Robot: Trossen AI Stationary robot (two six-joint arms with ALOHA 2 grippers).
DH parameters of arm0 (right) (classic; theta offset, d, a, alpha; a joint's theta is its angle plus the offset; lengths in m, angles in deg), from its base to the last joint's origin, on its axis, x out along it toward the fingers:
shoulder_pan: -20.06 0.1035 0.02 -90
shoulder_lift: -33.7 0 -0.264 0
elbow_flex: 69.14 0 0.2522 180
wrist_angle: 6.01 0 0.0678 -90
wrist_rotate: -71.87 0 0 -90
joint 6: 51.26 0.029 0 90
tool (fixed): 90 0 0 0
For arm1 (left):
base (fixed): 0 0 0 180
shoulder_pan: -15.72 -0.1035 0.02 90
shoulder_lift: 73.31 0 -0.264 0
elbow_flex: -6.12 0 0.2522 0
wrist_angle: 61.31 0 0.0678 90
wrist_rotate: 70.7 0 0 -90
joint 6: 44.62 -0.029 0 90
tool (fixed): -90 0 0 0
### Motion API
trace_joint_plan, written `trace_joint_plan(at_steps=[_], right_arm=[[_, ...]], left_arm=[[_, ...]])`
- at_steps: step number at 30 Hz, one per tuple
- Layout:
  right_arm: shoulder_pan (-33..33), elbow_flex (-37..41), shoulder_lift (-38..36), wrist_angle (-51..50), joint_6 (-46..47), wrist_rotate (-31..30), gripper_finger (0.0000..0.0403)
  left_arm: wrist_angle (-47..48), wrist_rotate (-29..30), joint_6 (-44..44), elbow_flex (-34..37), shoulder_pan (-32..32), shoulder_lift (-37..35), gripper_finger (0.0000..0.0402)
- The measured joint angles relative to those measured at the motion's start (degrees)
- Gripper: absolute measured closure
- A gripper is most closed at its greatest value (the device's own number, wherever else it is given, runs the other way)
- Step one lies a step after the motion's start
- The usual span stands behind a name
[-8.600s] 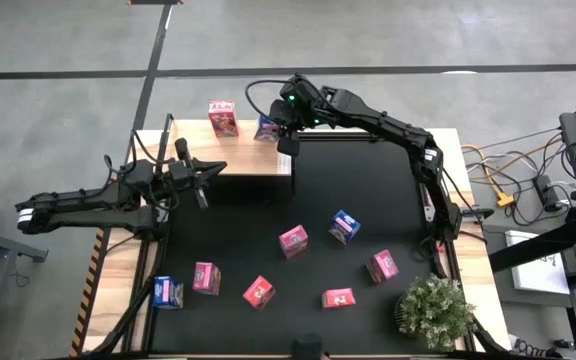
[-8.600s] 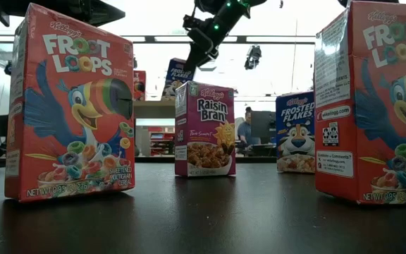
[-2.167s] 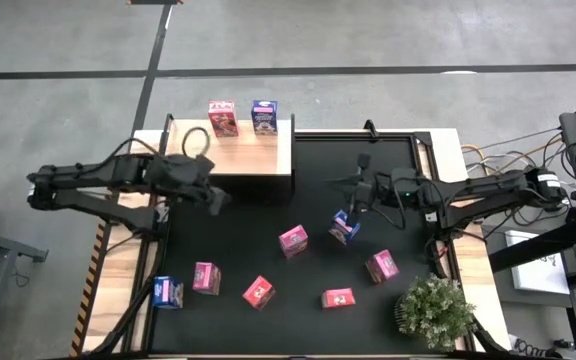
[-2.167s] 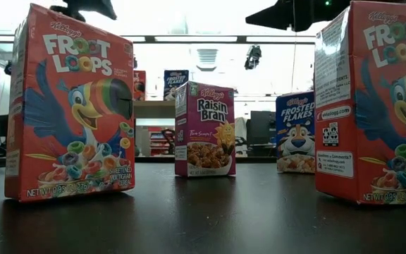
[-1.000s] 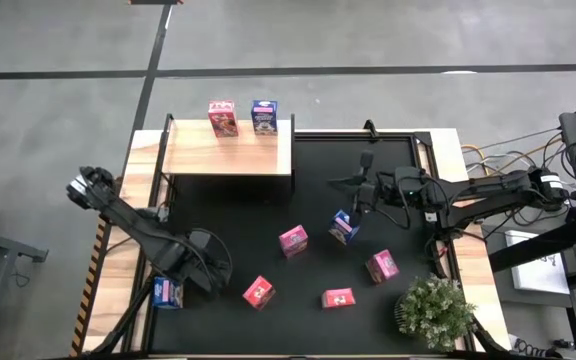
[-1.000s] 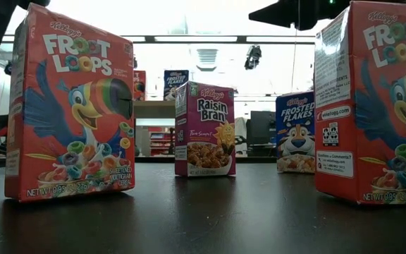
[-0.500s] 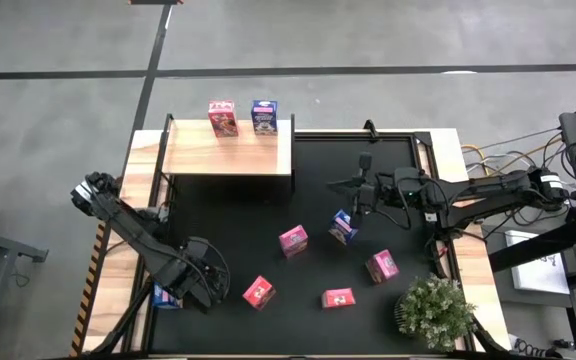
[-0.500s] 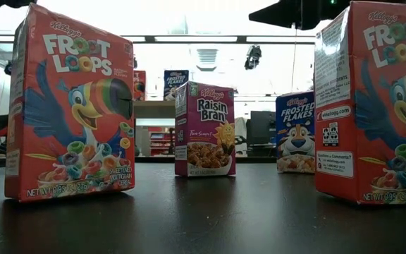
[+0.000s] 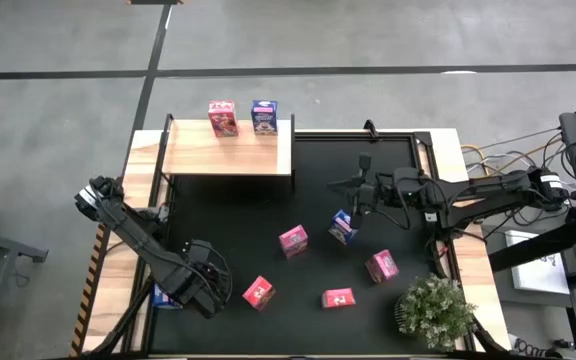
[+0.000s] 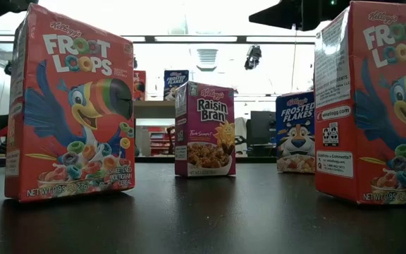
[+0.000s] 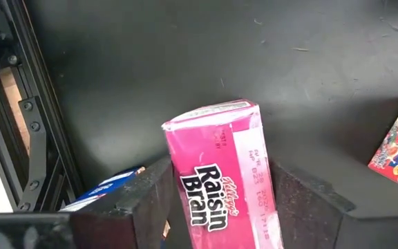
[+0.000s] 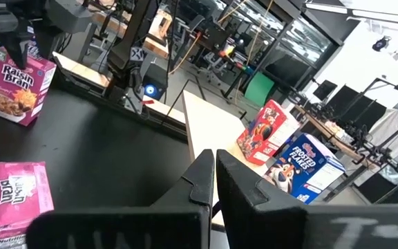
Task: Stack cereal on shelf
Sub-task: Put the left purple cereal box on the shelf
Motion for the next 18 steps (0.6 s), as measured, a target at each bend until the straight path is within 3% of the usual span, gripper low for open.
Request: trace_joint_plan(at_steps=[13, 18], right_arm=[[0.0, 0.0, 0.0, -0.4, -0.1, 0.0, 0.0394], [0.0, 0.0, 0.0, -0.4, 0.0, 0.0, 0.0394]], left_arm=[[-0.1, 0.0, -1.2, -0.4, 0.0, 0.0, 0.0231], [3.7, 3.4, -9.0, -6.9, -1.4, -0.1, 0.0232]])
